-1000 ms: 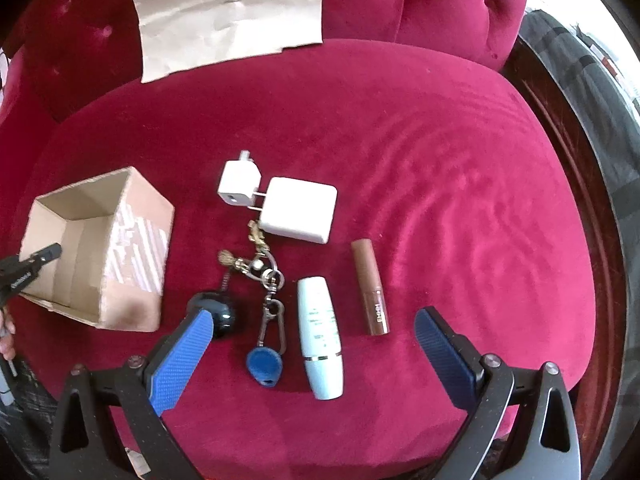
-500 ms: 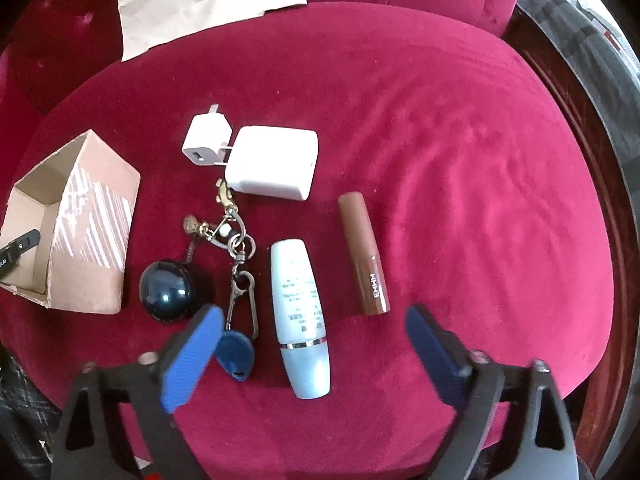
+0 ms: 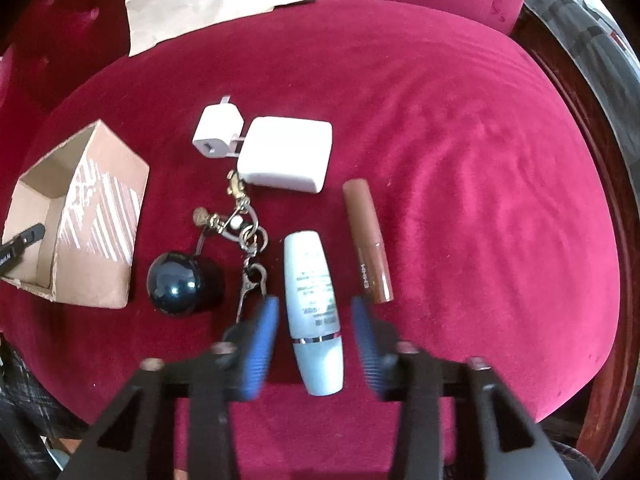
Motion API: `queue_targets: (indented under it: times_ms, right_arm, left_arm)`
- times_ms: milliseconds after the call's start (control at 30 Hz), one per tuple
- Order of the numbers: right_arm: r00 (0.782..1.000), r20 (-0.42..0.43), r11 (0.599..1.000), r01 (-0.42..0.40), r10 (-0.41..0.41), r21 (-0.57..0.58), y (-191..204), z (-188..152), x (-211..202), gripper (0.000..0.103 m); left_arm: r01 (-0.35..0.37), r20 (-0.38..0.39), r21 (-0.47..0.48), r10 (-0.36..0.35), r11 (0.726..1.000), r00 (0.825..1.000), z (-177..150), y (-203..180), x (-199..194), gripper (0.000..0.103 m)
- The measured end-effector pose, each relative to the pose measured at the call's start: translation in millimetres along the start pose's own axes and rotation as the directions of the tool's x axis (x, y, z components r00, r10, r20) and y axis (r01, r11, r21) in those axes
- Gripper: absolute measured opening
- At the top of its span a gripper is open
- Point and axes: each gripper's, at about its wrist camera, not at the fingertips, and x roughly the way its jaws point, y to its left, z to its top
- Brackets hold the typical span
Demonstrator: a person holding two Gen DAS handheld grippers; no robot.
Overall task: Organize rigid objects
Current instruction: 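Grasp the white-and-blue lotion bottle with the right tool, then carry the lotion bottle with the right tool over the box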
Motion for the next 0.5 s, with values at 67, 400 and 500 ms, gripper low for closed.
queue_targets:
  times_ms: [67,400,500]
  right_arm:
    - [1.0,-0.008,1.0,0.005,-0.006,-0.018,3,-2,3,0.028]
    - [1.0,0.004,1.0,0.006,-0.006,-0.03,12,-5,6,0.027]
    - [1.0,0.005,0.999,0.014,-0.014,-0.03,15,-4,6,0.027]
  left_arm:
    - [-0.001,0.0,0.001,0.001,1.0,1.0,0,0,0,0.007]
    - [0.002,0.0,-0.004,-0.002,1.0,1.0,0,0,0,0.007]
    - [0.005,0.001,-0.006,-0.005,1.0,1.0,0,1,0,0.007]
